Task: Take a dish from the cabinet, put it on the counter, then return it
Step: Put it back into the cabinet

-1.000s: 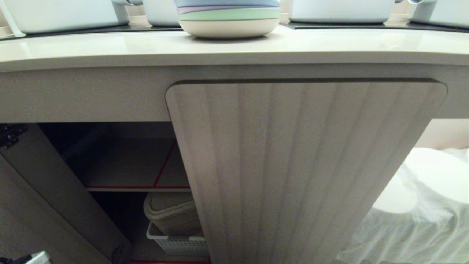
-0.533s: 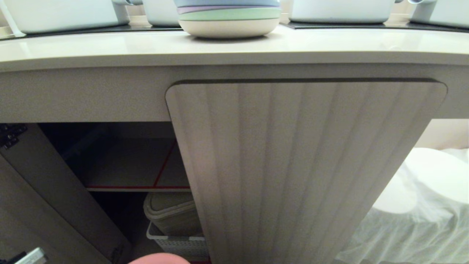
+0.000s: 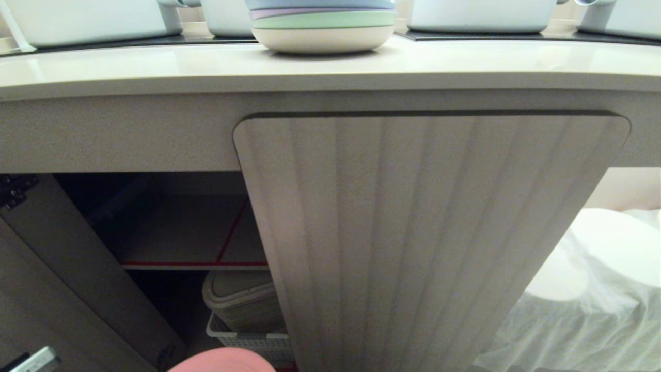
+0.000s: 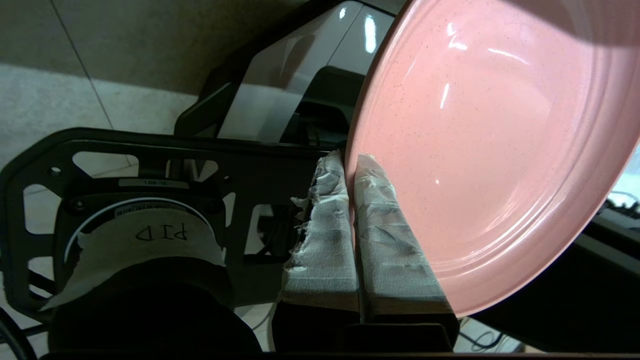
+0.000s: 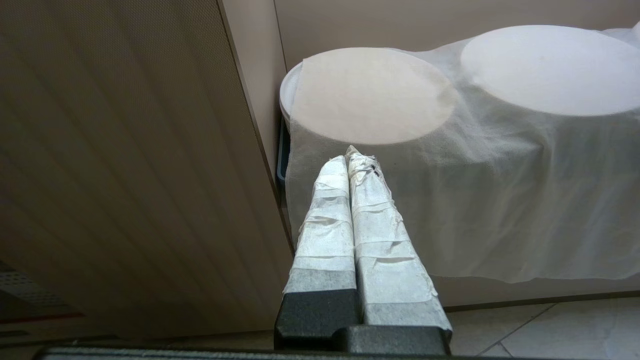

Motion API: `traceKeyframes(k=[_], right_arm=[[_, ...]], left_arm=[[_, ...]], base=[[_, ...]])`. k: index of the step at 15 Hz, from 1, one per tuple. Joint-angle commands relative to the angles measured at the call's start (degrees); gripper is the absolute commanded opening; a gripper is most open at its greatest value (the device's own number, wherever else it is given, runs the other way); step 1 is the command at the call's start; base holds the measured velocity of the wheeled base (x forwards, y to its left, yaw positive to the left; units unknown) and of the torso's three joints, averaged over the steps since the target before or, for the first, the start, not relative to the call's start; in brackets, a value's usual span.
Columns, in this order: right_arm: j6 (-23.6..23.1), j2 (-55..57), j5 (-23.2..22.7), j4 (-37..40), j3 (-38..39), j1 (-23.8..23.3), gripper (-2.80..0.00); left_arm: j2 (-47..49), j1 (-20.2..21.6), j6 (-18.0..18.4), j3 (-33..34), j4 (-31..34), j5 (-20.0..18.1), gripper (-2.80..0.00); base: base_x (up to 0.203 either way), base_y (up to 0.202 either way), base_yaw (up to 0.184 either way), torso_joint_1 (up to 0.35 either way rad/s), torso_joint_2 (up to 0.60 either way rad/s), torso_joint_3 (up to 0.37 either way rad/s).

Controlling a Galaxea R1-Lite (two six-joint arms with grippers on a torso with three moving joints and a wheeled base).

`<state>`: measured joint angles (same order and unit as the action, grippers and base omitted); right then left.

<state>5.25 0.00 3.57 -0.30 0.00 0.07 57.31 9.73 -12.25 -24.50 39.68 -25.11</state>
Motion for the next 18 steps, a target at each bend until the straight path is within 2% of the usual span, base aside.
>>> traceKeyframes(k=[1,6,8,11,15,18], right_arm=[[0.0,0.0,0.0,0.0,0.0,0.0,-2.8],[0.0,0.0,0.0,0.0,0.0,0.0,-2.8],[0.0,0.0,0.0,0.0,0.0,0.0,-2.8],[0.0,0.0,0.0,0.0,0.0,0.0,-2.8],[0.0,0.0,0.0,0.0,0.0,0.0,-2.8],[0.0,0.0,0.0,0.0,0.0,0.0,-2.8]], left_arm=[[-0.8,0.0,-1.6,0.2,0.2,0.0,-2.8],[-0.9,0.1,-4.9,0.3,0.1,0.4,-2.8],[-1.7,0.5,-5.9,0.2,0.2,1.9,-2.8],[-2.8,1.1,-6.1,0.4,0.2,2.1,-2.8],[-3.5,4.2,-6.1,0.6,0.2,2.4,-2.8],[-4.3,5.6,-6.7,0.9,0.4,4.5,-2.8]], base=[[0.0,0.0,0.0,0.0,0.0,0.0],[0.0,0.0,0.0,0.0,0.0,0.0],[0.0,0.0,0.0,0.0,0.0,0.0],[0.0,0.0,0.0,0.0,0.0,0.0],[0.0,0.0,0.0,0.0,0.0,0.0],[0.0,0.0,0.0,0.0,0.0,0.0]])
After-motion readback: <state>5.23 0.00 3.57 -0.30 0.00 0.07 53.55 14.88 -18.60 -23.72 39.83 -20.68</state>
